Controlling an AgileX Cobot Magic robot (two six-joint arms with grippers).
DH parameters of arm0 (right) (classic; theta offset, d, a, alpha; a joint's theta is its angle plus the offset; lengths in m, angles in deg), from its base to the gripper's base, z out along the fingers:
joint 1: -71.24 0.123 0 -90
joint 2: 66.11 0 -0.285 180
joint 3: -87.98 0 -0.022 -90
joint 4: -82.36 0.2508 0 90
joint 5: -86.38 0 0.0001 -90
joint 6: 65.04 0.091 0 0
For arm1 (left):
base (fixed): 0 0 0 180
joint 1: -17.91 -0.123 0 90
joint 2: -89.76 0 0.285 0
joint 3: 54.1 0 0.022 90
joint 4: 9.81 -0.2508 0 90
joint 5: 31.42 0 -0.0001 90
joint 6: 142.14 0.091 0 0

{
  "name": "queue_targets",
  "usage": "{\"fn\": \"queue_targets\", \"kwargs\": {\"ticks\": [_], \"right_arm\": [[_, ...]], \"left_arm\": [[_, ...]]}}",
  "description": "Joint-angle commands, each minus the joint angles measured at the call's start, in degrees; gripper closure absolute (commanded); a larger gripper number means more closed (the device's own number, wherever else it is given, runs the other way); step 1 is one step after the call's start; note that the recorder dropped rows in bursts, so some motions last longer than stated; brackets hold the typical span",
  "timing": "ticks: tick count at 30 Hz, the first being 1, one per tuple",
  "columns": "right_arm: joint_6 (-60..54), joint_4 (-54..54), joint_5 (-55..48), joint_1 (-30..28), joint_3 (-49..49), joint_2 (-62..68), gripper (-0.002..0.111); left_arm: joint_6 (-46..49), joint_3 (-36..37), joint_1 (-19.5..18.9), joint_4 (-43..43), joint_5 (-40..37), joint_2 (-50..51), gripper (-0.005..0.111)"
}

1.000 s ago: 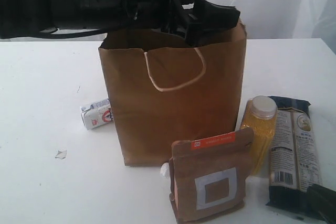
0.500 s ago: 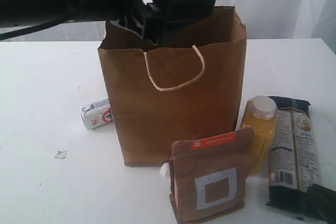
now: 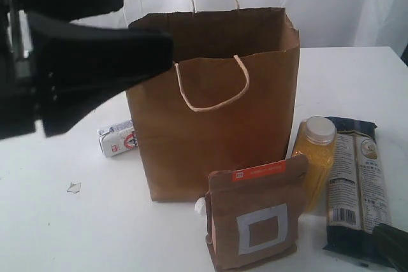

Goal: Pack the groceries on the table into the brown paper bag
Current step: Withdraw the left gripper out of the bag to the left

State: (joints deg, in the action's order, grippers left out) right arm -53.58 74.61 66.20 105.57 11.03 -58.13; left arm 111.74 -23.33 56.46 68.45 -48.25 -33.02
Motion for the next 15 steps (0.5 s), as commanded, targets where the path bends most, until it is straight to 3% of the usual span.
{"fn": "queue_targets", "kwargs": {"ticks": [1, 6, 11, 15], "right_arm": [[0.19, -0.05, 0.53, -0.3, -0.27, -0.19, 0.108], [0.19, -0.05, 0.53, -0.3, -0.27, -0.19, 0.108], [0.19, -0.05, 0.53, -0.3, -0.27, -0.19, 0.108], [0.19, -0.05, 0.53, -0.3, -0.27, -0.19, 0.108]], "left_arm": [[-3.72, 4.03, -0.14, -1.36, -3.83, -2.3, 0.002], [-3.47, 8.32, -0.14, -2.12, -14.25, -2.59, 0.002], [-3.47, 8.86, -0.14, -2.89, -19.69, 0.54, 0.006], [-3.37, 8.86, -0.14, -2.14, -20.83, 3.62, 0.034]]}}
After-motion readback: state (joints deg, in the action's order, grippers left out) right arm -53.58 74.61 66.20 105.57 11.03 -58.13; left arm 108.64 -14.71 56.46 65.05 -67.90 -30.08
